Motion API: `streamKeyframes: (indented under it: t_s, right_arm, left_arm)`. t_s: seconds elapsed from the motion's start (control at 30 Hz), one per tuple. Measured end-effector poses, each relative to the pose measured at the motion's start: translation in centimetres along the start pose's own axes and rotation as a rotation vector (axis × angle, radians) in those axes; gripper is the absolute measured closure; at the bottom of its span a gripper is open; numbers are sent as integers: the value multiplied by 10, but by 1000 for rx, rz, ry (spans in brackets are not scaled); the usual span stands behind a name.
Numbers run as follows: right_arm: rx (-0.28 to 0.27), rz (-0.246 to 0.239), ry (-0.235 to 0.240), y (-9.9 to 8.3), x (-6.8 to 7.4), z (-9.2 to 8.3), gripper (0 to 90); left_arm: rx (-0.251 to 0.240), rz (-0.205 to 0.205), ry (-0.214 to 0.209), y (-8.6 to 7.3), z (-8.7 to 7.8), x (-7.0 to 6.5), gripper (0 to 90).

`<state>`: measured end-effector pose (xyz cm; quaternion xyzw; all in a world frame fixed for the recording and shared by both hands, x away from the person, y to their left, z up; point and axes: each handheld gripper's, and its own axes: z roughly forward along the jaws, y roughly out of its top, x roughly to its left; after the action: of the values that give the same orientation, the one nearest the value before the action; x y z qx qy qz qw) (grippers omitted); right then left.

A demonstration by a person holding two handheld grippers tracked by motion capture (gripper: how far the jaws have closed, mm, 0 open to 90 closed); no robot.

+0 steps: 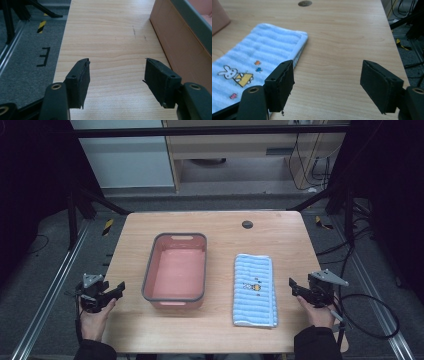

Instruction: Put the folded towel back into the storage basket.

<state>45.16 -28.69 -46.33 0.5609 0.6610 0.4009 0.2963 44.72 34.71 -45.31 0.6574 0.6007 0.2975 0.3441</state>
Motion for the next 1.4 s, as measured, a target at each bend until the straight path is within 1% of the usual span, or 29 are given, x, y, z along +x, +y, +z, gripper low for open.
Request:
streamKeyframes:
  t_s: [0.03,0.07,0.17,0.27,0.3,0.33,0.4,0.47,0.5,0.53,0.57,0.6,0.7,0.8,0.83,0.9,0.97,1.03,1.07,1.13,1.4]
  right_arm:
    - [-8,10,5,1,0,-1,267]
    - [-14,10,10,2,1,-2,265]
    - [-14,-8,5,3,4,-3,260]
    - [-10,-10,18,5,7,-3,264]
    - [-10,-10,18,5,7,-3,264]
    - [-16,-13,25,8,8,-4,266]
    - [-23,-5,33,11,10,-7,270]
    - [-32,-3,37,12,11,-7,271]
    - [-37,-7,41,14,11,-9,272]
    - [-42,-11,40,15,11,-10,273]
    - [-46,-7,45,15,11,-11,275]
    - [-50,-6,47,16,10,-11,275]
    - [-61,-6,46,17,10,-12,275]
    - [-67,-7,51,18,9,-13,276]
    - [-67,-7,53,19,10,-13,278]
    - [-66,-11,53,20,10,-12,279]
    - [-72,-12,53,23,10,-12,281]
    - [-74,-6,66,25,11,-12,287]
    - [-77,-18,64,27,12,-12,287]
    - [-85,-24,72,31,14,-12,287]
    - [-95,-25,101,44,18,-15,287]
  left_arm:
    - [-4,0,-8,0,-1,-1,371]
    - [-8,0,-18,1,-2,-2,379]
    - [-31,20,-16,2,-7,-6,380]
    - [-60,0,-42,4,-11,-9,371]
    - [-60,0,-42,4,-11,-9,372]
    - [-86,-12,-56,6,-15,-10,373]
    - [-109,-18,-69,8,-20,-11,372]
    - [-112,-16,-72,8,-21,-12,371]
    - [-115,-14,-87,10,-23,-14,370]
    - [-114,-7,-93,11,-23,-15,369]
    - [-114,1,-91,11,-24,-16,365]
    - [-114,1,-91,11,-24,-16,362]
    - [-115,12,-113,14,-26,-21,358]
    - [-119,19,-121,15,-27,-23,352]
    - [-124,31,-131,18,-28,-27,349]
    - [-133,33,-141,20,-29,-30,337]
    - [-135,45,-151,22,-30,-34,329]
    - [-140,53,-155,24,-31,-38,326]
    - [-145,53,-163,25,-32,-40,324]
    - [-152,52,-173,27,-34,-44,321]
    - [-161,71,-204,34,-37,-58,318]
